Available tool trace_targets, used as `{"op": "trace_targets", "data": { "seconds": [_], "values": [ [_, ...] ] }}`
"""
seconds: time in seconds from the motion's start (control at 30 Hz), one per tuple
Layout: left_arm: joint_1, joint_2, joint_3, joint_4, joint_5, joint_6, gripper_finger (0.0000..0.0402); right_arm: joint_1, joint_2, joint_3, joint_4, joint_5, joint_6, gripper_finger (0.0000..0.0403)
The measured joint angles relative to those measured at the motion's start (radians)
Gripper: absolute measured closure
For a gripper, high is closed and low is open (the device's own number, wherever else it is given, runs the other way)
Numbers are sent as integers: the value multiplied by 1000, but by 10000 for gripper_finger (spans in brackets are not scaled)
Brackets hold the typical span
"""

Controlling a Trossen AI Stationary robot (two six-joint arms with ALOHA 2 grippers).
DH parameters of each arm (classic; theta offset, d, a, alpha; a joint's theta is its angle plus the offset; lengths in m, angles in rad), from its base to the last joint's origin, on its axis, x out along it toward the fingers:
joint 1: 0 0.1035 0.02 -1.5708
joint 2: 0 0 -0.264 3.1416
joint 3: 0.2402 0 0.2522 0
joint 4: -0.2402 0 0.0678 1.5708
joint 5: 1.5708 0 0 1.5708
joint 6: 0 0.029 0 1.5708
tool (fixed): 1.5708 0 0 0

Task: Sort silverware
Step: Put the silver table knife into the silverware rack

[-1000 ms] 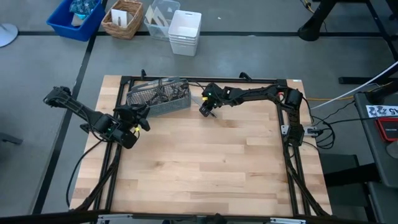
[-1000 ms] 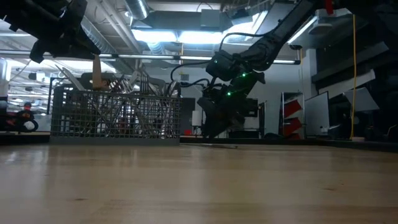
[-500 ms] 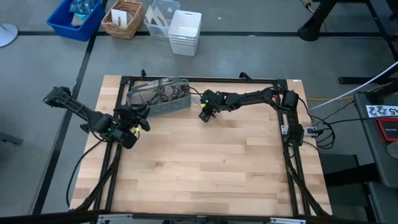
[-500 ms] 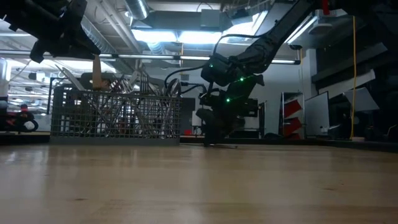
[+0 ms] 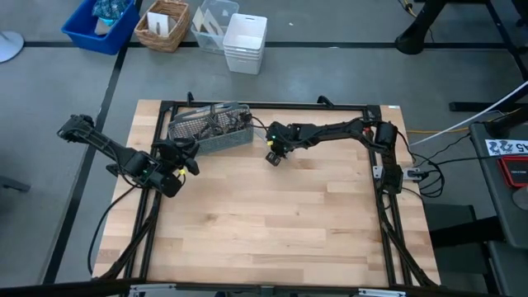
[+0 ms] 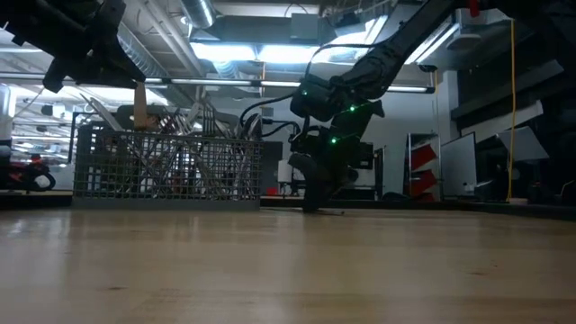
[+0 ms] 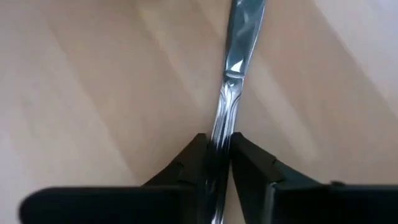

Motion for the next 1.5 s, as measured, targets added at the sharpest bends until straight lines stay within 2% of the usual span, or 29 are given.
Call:
{"op": "trace_targets", "data": {
  "seconds": [0.17,0.6,0.77,1.17,1.5],
  "values": [
    [0,0,0,-1,0,7,300,40,-1,-1,-75,3,34,356],
    [0,-1,0,-1,1,10,300,116,-3,-1,-153,58,76,355],
    [0,0,0,-1,1,8,300,109,-8,-3,-144,106,91,355],
    [0,0,0,-1,0,8,300,91,5,116,-151,128,67,355],
    [0,0,0,-1,2,8,300,27,1,131,-150,130,62,355]
  ]
}}
